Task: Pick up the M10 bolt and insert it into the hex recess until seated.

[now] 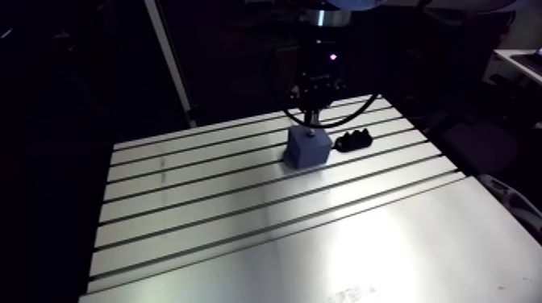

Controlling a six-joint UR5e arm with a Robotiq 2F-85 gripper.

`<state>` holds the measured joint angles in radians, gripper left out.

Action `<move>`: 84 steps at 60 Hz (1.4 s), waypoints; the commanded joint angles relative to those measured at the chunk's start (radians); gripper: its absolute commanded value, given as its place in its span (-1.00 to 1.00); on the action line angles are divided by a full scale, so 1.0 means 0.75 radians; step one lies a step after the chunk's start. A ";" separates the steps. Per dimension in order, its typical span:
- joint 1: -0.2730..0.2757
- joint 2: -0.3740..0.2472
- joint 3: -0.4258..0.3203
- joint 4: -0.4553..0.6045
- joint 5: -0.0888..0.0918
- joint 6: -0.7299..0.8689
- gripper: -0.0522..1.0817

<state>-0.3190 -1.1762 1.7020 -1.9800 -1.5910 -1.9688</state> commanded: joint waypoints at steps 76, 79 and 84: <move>-0.010 0.011 0.022 -0.016 0.003 -0.027 1.00; -0.010 0.015 0.022 -0.018 0.003 -0.027 1.00; -0.010 0.017 0.022 -0.022 0.003 -0.027 1.00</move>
<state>-0.3266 -1.1685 1.7183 -1.9915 -1.5884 -1.9884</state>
